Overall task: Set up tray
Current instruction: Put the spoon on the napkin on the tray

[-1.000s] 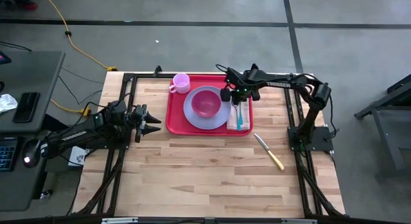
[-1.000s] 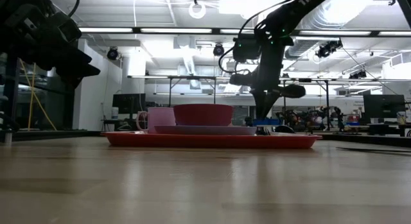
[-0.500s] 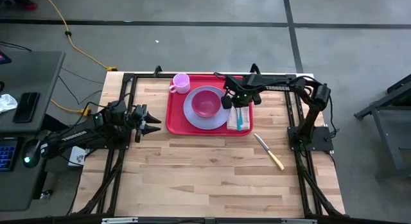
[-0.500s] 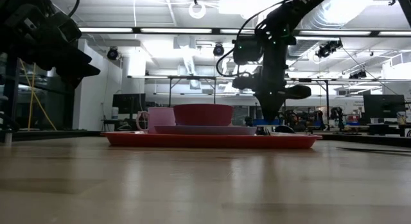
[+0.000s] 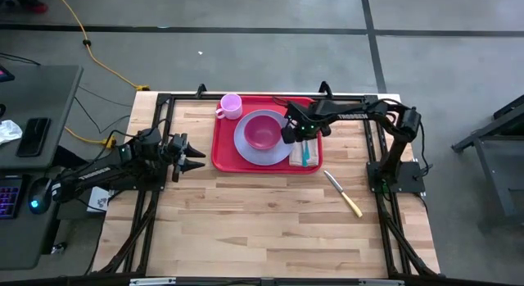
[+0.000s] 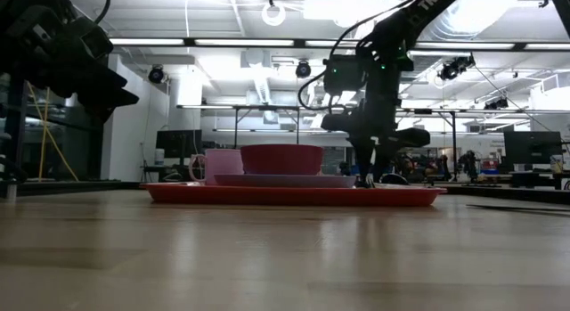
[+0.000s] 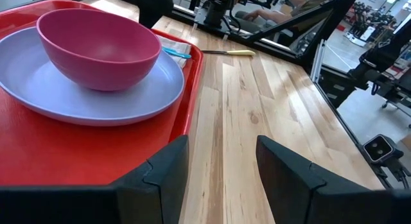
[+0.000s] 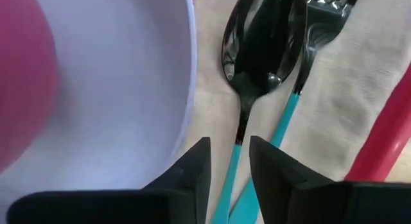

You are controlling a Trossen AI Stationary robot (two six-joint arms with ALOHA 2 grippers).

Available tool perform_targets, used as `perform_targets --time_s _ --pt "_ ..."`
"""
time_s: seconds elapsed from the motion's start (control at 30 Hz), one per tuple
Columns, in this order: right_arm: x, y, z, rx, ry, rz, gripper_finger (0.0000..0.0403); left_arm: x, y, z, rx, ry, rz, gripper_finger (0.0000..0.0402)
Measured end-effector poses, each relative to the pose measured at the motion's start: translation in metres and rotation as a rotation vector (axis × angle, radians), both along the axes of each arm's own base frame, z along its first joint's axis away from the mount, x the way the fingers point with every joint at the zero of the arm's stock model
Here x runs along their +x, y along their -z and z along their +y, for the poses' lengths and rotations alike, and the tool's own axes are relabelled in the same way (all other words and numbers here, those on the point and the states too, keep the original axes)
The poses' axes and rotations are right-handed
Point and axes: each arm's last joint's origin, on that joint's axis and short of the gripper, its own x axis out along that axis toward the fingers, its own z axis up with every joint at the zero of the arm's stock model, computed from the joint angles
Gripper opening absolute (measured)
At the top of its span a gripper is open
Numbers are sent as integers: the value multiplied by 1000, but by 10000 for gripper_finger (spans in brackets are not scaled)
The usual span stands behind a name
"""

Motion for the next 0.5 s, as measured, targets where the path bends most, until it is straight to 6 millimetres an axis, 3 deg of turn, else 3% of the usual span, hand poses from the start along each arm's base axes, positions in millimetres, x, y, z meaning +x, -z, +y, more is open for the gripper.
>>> perform_targets --time_s 0.27,0.5 --pt "0 2 -1 -9 -9 17 83 0 0 0 -21 -7 1 211" --pt "5 19 -1 39 -24 42 83 0 0 0 -21 -7 1 211"
